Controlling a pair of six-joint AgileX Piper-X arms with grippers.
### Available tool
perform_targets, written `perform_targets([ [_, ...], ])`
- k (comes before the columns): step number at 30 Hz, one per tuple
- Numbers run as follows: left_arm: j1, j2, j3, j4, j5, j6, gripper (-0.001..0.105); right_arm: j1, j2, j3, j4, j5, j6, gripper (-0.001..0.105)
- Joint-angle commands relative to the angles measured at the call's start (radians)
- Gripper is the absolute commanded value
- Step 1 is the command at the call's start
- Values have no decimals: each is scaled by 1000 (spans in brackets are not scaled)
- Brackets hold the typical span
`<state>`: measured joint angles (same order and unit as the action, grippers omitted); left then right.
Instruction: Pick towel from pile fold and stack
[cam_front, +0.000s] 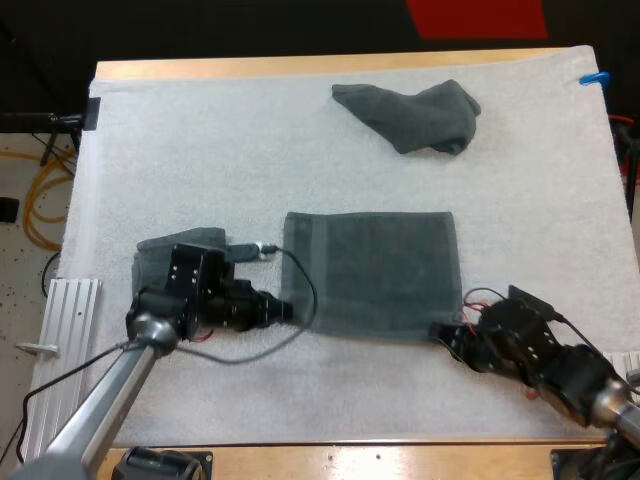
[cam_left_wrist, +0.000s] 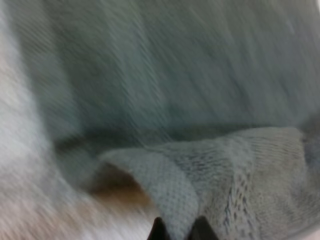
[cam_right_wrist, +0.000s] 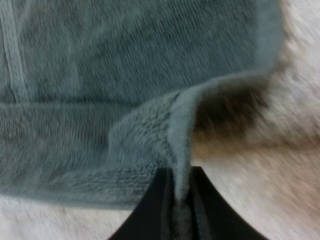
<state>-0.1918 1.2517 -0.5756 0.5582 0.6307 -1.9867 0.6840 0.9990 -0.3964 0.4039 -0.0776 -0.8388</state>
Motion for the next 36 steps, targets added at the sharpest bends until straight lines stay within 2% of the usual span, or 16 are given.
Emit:
perform_targets([
  [1,17,28,2,-65,25,-32,0,-20,30,-5,-54,13,3,0],
  [4,77,128,-4,-246,126,-107,0,-133,147,-9,-199,1,5,0],
  [5,95,177,-4,-353,161,-153,0,-206,198,-8,-289,-44,5,0],
  [8,110,231,-7,-461,174,-208,0,-290,262,-10,-387,-113,5,0],
  [10,110,271,-21,-510,169,-212,0,-348,321,-29,-439,-156,0,0],
  [12,110,290,-32,-520,157,-212,0,-364,356,-47,-467,-174,-3,0],
  [16,110,312,-52,-519,51,-212,0,-371,425,-95,-513,-196,-16,0],
  [19,110,319,-59,-533,18,-212,0,-371,466,-134,-513,-195,-21,0],
  [26,110,362,-59,-588,18,-211,0,-371,500,-165,-513,-189,-26,0],
  [32,110,376,-65,-635,76,-193,1,-371,500,-165,-513,-157,-26,0],
  [34,110,376,-73,-641,81,-193,7,-371,500,-165,-513,-151,-26,2],
  [36,110,376,-84,-641,81,-193,19,-371,500,-165,-513,-152,-26,9],
])
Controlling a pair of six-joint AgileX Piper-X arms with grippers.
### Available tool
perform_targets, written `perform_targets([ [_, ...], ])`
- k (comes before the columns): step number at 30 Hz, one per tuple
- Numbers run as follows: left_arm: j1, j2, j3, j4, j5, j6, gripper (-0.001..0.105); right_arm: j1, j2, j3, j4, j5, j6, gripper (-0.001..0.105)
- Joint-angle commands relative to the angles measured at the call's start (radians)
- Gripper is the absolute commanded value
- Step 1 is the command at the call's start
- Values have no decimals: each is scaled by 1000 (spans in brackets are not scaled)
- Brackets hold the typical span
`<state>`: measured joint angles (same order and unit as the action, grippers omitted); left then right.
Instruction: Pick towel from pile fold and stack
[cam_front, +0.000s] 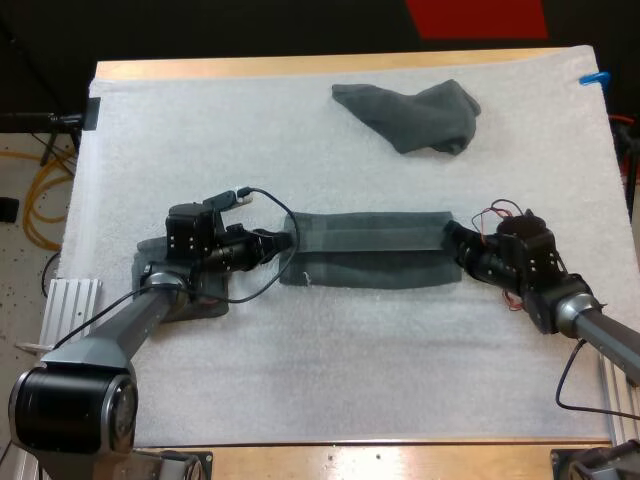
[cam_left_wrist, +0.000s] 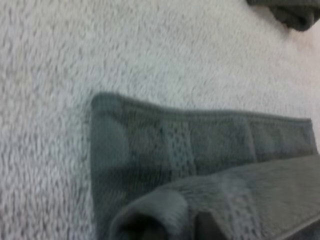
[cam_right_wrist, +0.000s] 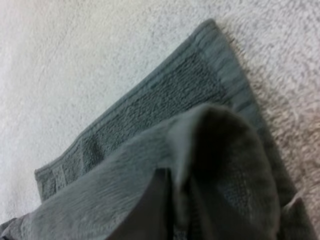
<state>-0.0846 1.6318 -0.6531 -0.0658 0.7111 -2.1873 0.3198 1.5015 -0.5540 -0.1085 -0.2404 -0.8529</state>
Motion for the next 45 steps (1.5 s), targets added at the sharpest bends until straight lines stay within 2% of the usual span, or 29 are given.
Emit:
perform_targets([
  [1,3,-4,-16,-17,-1,7,30,-7,-3,-7,-5,6,-11,18],
  [3,3,-4,-31,-15,-3,7,45,-7,-3,-7,-27,0,-11,36],
  [5,3,-4,-52,-14,4,7,59,-7,-3,-7,-79,0,-11,61],
  [7,3,-7,-79,-14,28,7,62,-7,-3,-8,-179,-27,-42,80],
  [8,3,-12,-94,-14,43,7,63,-7,-3,-10,-230,-45,-60,85],
  [11,3,-50,-134,-14,47,18,62,-7,-11,-37,-310,-79,-93,87],
  [15,3,-144,-155,-14,40,64,62,-7,-62,-96,-242,-71,-209,87],
  [18,3,-240,-155,16,9,81,62,-7,-125,-150,-70,-11,-335,87],
  [21,3,-339,-155,103,-23,137,65,-7,-190,-215,139,82,-477,87],
  [25,3,-470,-155,300,-55,240,83,-7,-267,-298,396,138,-584,87],
  [28,3,-543,-155,433,-58,266,86,-7,-315,-337,570,147,-610,87],
  [35,3,-674,-155,713,-81,317,86,-7,-380,-352,827,155,-611,87],
  [39,3,-690,-155,764,-102,349,86,-32,-338,-341,841,149,-609,87],
  [42,3,-691,-155,762,-103,349,86,-96,-241,-341,801,64,-596,87],
  [45,0,-691,-155,762,-103,349,86,-165,-127,-341,734,-82,-576,87],
])
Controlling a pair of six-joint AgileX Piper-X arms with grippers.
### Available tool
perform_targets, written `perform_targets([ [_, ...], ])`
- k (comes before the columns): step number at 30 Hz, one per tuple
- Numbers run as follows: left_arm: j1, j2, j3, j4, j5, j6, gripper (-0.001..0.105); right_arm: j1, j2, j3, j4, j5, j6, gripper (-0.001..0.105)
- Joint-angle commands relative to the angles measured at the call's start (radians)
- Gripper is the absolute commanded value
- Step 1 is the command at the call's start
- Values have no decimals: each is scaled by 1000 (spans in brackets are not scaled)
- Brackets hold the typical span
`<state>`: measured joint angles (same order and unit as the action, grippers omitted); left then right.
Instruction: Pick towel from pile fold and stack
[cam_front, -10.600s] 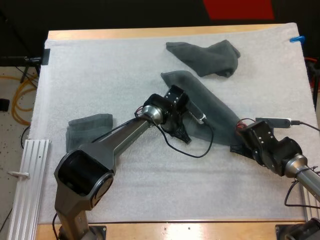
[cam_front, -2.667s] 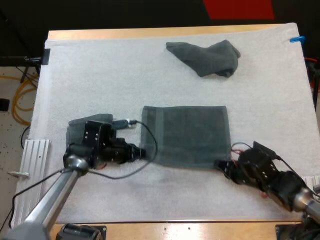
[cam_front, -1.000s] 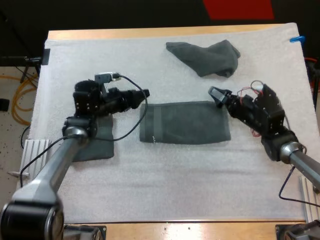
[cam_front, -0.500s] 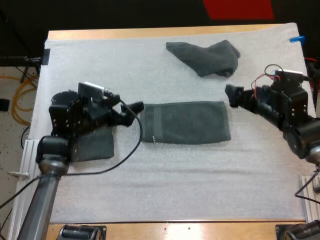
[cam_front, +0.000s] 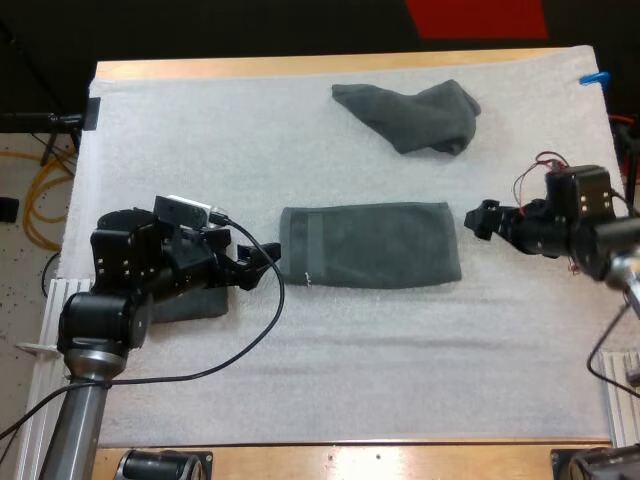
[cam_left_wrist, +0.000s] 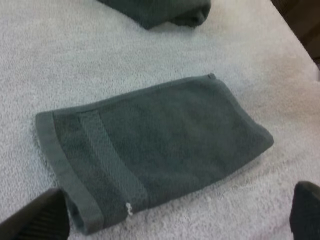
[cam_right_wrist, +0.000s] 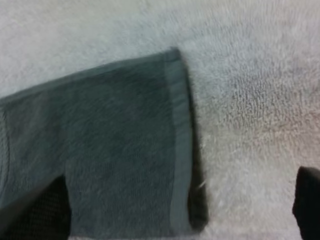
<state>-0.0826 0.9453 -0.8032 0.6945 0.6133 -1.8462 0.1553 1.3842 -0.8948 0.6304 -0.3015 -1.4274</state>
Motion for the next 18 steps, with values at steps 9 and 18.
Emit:
perform_targets([
  [9,-4,-4,-5,2,-4,5,86,-64,269,-2,-180,-311,11,87],
  [18,-4,-4,-5,4,-4,5,86,-21,381,-19,-204,-473,17,87],
])
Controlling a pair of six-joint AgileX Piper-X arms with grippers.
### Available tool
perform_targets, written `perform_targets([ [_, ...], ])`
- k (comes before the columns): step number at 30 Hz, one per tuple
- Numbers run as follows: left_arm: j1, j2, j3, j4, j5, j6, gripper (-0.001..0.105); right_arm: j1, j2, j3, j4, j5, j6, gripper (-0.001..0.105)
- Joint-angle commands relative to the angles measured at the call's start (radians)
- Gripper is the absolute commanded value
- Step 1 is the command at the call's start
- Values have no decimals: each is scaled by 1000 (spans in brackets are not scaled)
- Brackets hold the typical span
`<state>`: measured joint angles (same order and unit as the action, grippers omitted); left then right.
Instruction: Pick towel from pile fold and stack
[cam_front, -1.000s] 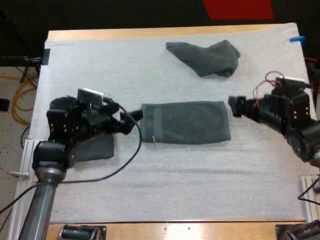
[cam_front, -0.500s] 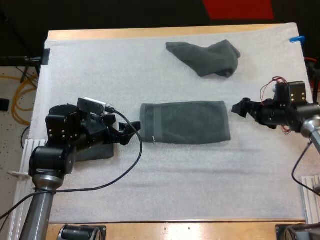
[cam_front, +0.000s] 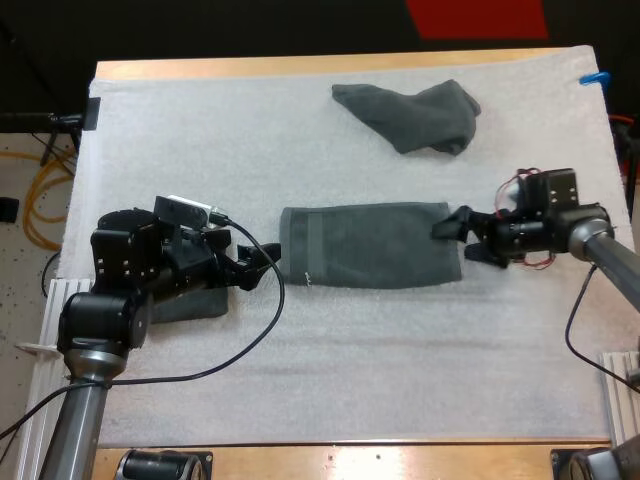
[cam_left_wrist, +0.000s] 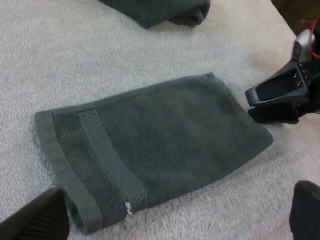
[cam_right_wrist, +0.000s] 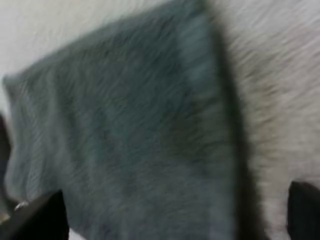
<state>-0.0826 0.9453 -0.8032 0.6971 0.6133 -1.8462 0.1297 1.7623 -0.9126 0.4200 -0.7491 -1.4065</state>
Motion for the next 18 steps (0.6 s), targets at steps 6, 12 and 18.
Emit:
perform_targets([
  [6,-4,-4,-5,1,-4,5,86,59,53,-27,11,-60,40,87],
  [12,-4,-4,-5,1,12,5,86,59,60,-31,10,1,87,44],
  [18,-4,-4,-5,1,12,5,86,60,51,-31,20,51,63,1],
])
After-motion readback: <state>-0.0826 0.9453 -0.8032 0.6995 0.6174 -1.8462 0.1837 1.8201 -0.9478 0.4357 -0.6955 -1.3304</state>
